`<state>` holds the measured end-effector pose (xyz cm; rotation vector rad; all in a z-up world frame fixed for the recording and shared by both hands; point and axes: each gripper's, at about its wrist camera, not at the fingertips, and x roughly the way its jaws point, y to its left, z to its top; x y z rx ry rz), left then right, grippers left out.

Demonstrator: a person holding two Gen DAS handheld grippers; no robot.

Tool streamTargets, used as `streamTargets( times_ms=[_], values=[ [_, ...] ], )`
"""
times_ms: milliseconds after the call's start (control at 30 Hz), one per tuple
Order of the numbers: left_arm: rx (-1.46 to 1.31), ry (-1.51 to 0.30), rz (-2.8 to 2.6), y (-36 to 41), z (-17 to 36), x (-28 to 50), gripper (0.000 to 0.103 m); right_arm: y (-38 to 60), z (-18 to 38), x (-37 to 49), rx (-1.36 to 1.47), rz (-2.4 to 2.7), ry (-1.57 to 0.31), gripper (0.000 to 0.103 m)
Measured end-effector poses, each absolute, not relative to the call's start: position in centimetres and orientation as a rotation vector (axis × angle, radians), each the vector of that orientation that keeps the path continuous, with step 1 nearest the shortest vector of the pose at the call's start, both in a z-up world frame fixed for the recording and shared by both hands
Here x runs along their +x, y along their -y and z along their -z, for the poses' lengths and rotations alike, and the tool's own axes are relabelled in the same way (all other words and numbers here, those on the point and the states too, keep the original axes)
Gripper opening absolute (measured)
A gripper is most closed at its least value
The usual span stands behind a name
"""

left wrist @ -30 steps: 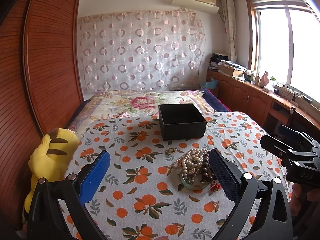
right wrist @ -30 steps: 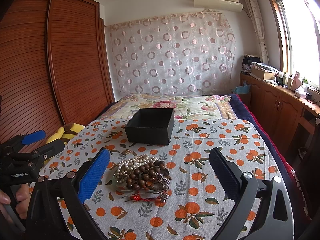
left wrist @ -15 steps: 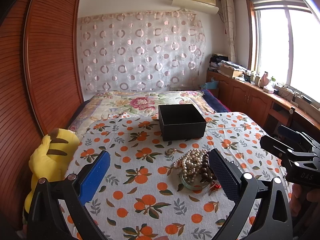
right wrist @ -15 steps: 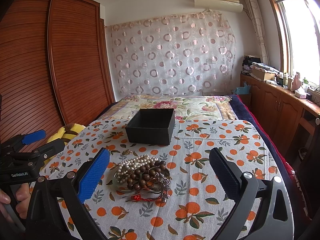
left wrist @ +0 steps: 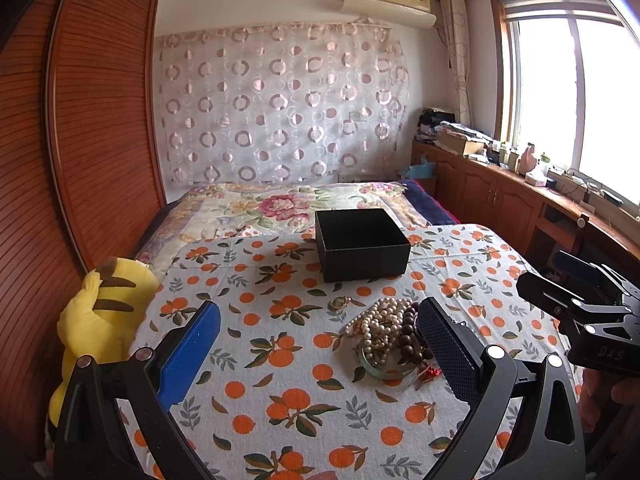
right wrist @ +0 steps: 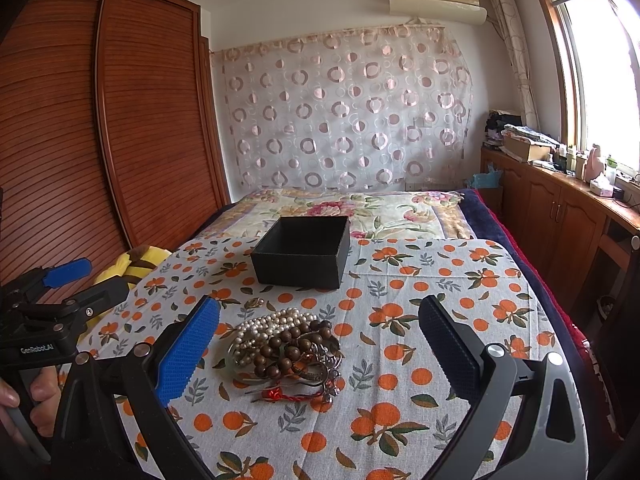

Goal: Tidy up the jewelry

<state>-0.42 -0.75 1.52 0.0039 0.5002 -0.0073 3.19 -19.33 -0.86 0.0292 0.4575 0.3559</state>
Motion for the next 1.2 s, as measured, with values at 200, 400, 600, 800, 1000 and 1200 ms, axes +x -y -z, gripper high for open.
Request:
streamTargets(
  times_ms=[200, 400, 600, 800, 1000, 1200],
  values=[
    [0.004, -0.500, 0.008, 0.8, -1.6, -0.2, 0.095, 19.3, 0.9, 3.2, 0.029, -0.356, -0.457, 0.101],
    [0.003, -0.500, 0.008, 0.8, -1.6, -0.3, 0.095, 19.4, 0.8, 3.2, 0.029, -0.356, -0.458, 0.101],
    [0.002, -0.511, 0.013, 1.2, -2.2, -0.5, 0.095, 19.5, 0.3, 3.2, 0.027, -0.354, -0.462, 0.101],
    [-0.001, -0.548, 0.037, 1.7, -1.3, 0.1, 0.095, 19.6, 1.9, 3.2, 0.020, -0.353, -0.489, 0.101],
    [0.008, -0.593, 0.085, 1.7, 1.4, 1.2, 0.095, 21.0, 4.3, 4.0, 0.017, -0.346, -0.543, 0.101],
    [0.022, -0.622, 0.146, 2.7, 2.9, 2.0, 0.095, 21.9, 6.5, 4.6, -0.003, -0.365, -0.587, 0.098]
  ],
)
